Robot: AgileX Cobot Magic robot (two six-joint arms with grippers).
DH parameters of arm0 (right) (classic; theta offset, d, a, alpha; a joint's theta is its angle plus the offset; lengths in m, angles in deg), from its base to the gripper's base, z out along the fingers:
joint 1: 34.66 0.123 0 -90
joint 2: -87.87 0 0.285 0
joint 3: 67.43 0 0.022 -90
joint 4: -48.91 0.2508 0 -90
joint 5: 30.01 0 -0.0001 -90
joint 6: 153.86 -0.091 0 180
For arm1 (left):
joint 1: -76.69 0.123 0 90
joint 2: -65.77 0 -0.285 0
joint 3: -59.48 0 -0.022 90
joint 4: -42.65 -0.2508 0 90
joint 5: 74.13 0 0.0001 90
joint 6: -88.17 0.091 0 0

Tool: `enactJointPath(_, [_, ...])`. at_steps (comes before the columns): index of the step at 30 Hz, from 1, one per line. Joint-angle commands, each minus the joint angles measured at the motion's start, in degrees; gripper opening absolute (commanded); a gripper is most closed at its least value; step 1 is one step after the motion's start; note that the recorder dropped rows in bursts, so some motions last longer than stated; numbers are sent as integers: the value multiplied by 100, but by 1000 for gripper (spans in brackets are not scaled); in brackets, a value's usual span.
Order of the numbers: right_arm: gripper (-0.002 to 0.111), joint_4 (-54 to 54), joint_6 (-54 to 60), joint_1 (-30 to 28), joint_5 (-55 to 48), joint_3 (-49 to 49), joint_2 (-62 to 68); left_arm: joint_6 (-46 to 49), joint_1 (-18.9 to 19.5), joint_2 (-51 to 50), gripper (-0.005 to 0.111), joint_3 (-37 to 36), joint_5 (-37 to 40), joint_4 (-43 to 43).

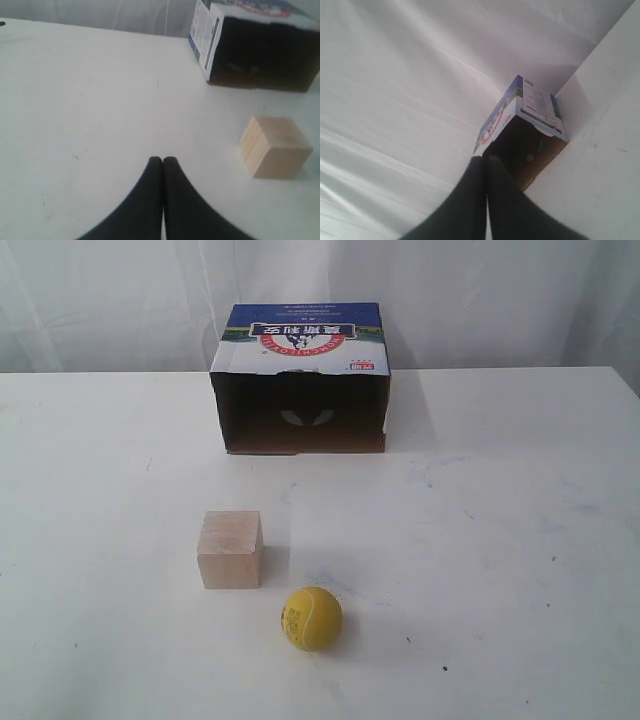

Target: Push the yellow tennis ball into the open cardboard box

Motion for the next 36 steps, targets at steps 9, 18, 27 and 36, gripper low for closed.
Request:
enactJointPath(9, [0,-1123,1661,196,-1901,-1366,753,-206,-29,28,0,-22,-753,246])
enactJointPath(18, [0,-70,5013,220,-3545,-3545,4680,-206,-29,28,0,-22,-753,246])
enactJointPath(27, [0,-822,5564,1646,-3969,-5419,7676,-206,-29,28,0,-22,-753,246])
enactJointPath(36, [0,-2659,4103,3001,-3793,-5658,8414,-206,-29,28,0,-22,-721,246])
